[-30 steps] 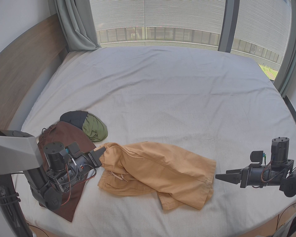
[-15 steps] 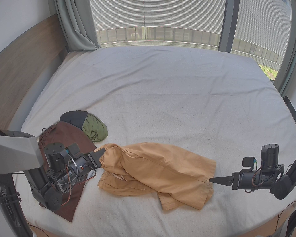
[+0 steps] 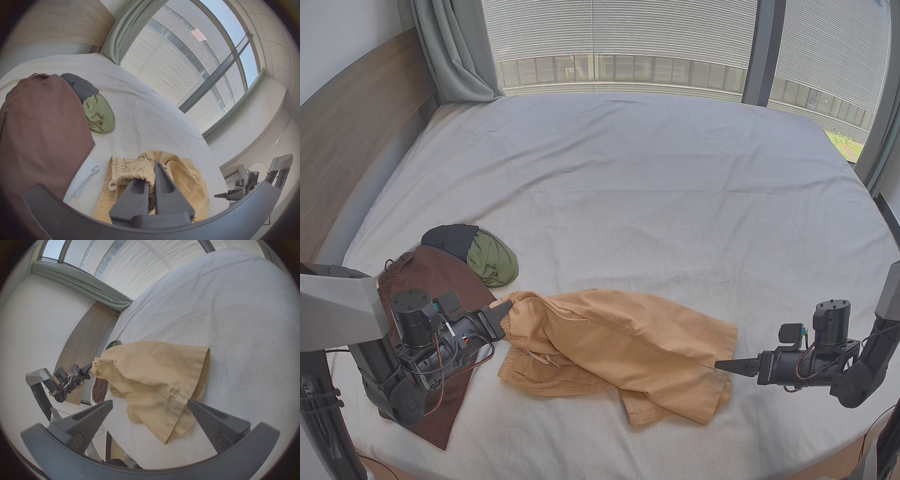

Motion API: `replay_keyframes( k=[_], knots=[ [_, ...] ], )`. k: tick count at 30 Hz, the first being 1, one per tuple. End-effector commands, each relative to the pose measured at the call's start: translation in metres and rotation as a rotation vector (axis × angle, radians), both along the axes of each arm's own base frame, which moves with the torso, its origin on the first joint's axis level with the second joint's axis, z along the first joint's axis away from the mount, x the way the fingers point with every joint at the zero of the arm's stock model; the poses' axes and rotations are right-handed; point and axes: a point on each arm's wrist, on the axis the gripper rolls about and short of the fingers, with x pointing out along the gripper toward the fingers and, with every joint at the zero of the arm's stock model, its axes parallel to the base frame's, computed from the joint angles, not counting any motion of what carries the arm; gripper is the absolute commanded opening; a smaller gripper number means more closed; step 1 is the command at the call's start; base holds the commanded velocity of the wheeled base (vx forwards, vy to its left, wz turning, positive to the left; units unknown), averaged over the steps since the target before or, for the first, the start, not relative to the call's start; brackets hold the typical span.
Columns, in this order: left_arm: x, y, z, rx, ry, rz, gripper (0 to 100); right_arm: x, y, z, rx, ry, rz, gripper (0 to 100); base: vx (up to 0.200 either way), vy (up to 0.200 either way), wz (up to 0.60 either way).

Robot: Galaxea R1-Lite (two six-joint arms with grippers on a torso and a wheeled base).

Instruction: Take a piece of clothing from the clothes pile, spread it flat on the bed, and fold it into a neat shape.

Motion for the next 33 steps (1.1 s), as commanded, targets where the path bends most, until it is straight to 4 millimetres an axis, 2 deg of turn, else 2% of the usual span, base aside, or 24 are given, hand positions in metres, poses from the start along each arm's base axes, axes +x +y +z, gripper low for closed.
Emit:
replay_keyframes(
  k=[1,9,14,26,33],
  knots=[
    [0.000,0.000,0.000,0.000,-0.001,0.001,0,0.002,0.002,-0.022,0.006,0.075,-0.011,100,0.000,0.000,0.00],
    [0.000,0.000,0.001,-0.001,-0.003,0.001,0,0.008,0.011,-0.044,-0.025,0.061,-0.036,100,0.000,0.000,0.00],
    [0.001,0.000,0.001,-0.001,-0.005,0.001,0,0.009,0.019,-0.051,0.012,0.063,-0.035,100,0.000,0.000,0.00],
    [0.001,0.000,0.001,-0.003,-0.006,0.001,0,0.008,0.034,-0.047,0.068,0.033,-0.018,100,0.000,0.000,0.00],
    [0.001,0.000,0.001,-0.003,-0.006,0.001,0,0.008,0.036,-0.023,0.097,-0.052,-0.006,100,0.000,0.000,0.00]
  ],
)
